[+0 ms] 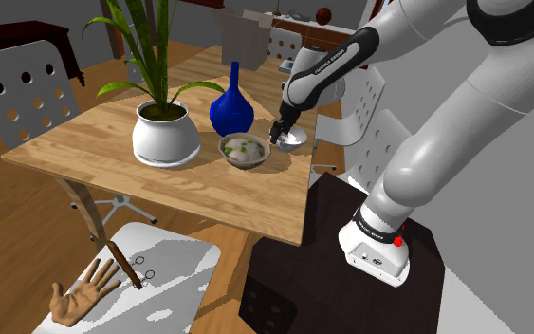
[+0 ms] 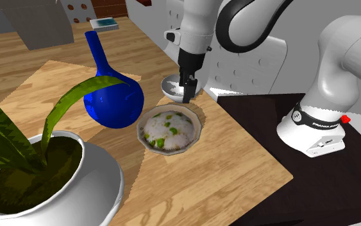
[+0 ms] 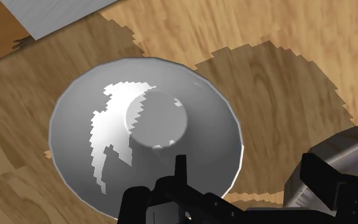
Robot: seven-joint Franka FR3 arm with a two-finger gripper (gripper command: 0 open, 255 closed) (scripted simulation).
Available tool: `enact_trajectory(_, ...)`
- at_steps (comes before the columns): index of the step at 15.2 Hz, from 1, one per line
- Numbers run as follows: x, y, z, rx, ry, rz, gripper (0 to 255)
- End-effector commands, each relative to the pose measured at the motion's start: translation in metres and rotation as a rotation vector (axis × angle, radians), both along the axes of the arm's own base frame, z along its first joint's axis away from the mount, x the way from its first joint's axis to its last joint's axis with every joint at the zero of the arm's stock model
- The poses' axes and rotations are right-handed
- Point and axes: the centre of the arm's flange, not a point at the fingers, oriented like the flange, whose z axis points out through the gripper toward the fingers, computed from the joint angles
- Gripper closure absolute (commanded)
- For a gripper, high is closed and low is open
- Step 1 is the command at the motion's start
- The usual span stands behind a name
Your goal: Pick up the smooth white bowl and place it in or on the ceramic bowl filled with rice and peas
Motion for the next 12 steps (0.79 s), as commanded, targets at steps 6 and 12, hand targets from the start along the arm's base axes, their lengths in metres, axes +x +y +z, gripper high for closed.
enact_trajectory(6, 0.0000, 0.0000, -0.0001, 0.000, 0.000, 0.000, 255)
enact_trajectory(12, 0.0000, 0.0000, -0.0001, 0.000, 0.000, 0.000, 255)
